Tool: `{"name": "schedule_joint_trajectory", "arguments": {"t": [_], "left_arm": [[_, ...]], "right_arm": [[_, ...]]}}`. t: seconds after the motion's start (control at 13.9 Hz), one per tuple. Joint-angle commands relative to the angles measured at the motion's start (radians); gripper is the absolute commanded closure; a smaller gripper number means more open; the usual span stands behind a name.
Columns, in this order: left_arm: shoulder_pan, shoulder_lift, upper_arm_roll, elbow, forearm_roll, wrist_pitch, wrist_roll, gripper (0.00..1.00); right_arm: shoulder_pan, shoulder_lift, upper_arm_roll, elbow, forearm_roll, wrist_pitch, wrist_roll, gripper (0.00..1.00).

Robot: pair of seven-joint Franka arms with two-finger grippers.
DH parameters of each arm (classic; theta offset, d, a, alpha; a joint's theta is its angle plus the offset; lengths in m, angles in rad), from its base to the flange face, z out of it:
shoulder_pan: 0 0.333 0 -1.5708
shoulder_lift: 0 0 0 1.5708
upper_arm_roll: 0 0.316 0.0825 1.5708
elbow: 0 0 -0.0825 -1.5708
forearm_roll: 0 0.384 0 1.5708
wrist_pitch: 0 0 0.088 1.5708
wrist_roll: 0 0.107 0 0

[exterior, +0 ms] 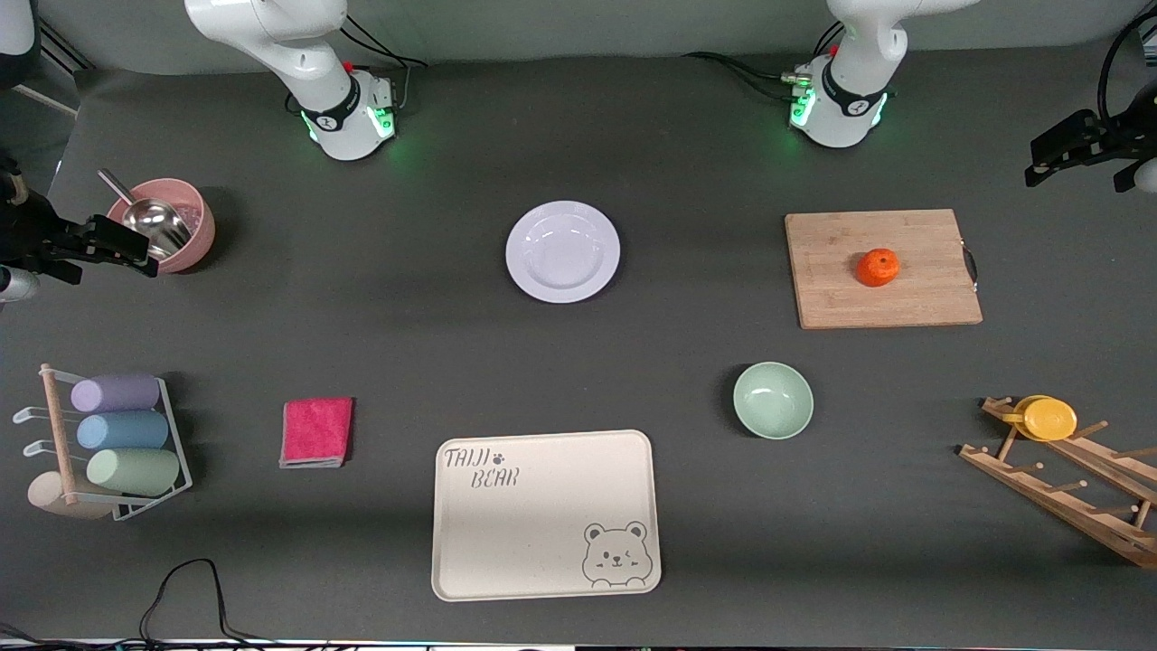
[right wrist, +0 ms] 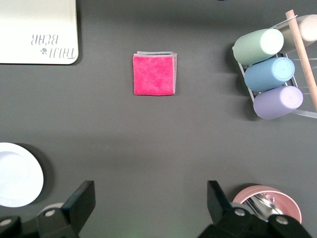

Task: Place orange and plate with both arms
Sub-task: 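Move the left gripper toward the orange on the cutting board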

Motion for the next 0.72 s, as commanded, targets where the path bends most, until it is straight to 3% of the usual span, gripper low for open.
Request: {"name": "schedule_joint_trajectory", "arguments": {"t": [0.0, 0.36, 0.5, 0.65], "left_arm": [[-0.012, 0.014, 0.010, 0.021, 0.001, -0.024, 0.012, 0.00], [-0.010, 0.002, 0.010, -0.028, 0.001, -0.035, 0.012, 0.00], [-0.012, -0.025, 0.008, -0.135, 0.002, 0.029, 0.012, 0.00], [-0.012, -0.085, 0.008, -0.311, 0.002, 0.154, 0.013, 0.00]], "right_arm": [[0.015, -0.017, -0.006, -0.017, -0.015, 0.008, 0.027, 0.00], [0.015, -0.017, -0.006, -0.019, -0.017, 0.009, 0.027, 0.00], [0.015, -0.021, -0.006, -0.022, -0.015, 0.005, 0.029, 0.00], [0.024, -0.064, -0.006, -0.049, -0.015, 0.000, 0.029, 0.00]]}}
